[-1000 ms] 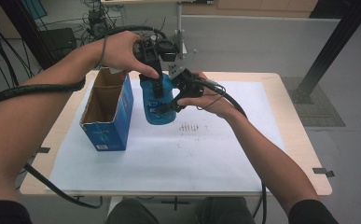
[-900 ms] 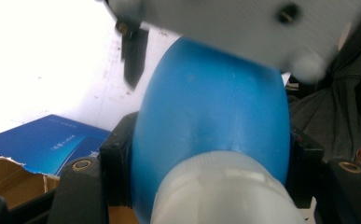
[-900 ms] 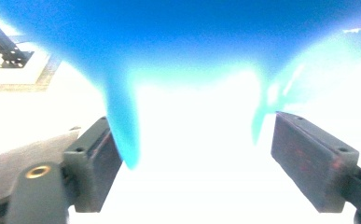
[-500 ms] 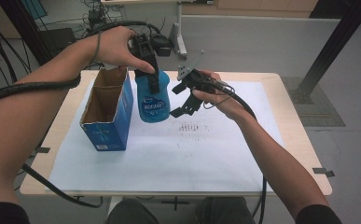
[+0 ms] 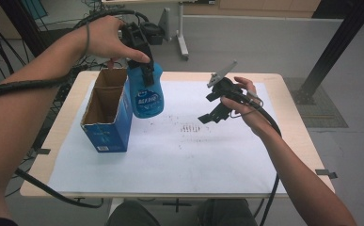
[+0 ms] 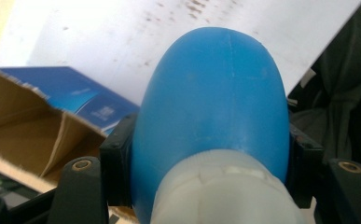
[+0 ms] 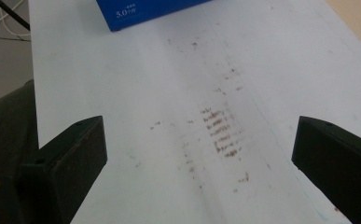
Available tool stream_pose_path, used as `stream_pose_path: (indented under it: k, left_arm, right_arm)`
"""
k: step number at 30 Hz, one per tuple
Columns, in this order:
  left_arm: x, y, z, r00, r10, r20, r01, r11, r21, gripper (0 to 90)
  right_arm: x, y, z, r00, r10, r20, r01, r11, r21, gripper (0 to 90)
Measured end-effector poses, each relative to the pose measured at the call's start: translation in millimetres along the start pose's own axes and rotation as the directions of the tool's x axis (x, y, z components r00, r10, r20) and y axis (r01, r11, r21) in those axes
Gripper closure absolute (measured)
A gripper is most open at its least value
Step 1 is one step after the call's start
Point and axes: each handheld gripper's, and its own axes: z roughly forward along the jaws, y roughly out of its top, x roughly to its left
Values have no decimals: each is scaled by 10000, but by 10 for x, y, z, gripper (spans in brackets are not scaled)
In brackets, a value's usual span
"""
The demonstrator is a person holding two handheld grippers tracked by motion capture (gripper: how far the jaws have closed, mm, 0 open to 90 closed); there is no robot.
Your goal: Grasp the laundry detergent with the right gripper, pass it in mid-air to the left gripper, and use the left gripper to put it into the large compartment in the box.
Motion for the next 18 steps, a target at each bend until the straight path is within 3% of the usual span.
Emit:
stream_pose_path:
  k: [1,6,7,11,12,15,16,17,18]
  left_arm:
    - [0,0,0,10000,0,0,0,10000,0,362]
    - [93,-83,-200,9954,-960,-13,960,9951,-250,362]
    - [93,-83,-200,9954,-960,-13,960,9951,-250,362]
    - [152,-172,-381,9775,-2107,-102,2098,9762,-549,363]
    - [152,-172,-381,9775,-2107,-102,2098,9762,-549,363]
    - [208,-249,-483,9592,-2827,-83,2816,9575,-616,364]
    - [256,-303,-553,9433,-3320,-55,3308,9411,-705,364]
    - [278,-331,-587,9351,-3543,-54,3528,9323,-796,364]
    - [278,-331,-587,9351,-3543,-54,3528,9323,-796,365]
  right_arm:
    - [4,-42,-39,9999,91,49,-91,10000,11,31]
    - [40,-238,-235,9953,655,711,-664,9977,107,33]
    - [40,-238,-235,9953,655,711,-664,9977,107,33]
    - [56,-420,-393,9884,850,1256,-911,9949,432,34]
    - [56,-420,-393,9884,850,1256,-911,9949,432,34]
    - [76,-529,-461,9844,976,1463,-1052,9934,453,34]
    - [86,-596,-484,9839,978,1497,-1080,9922,618,35]
    - [89,-626,-493,9832,968,1548,-1086,9916,701,36]
    - [89,-626,-493,9832,968,1548,-1086,9916,701,36]
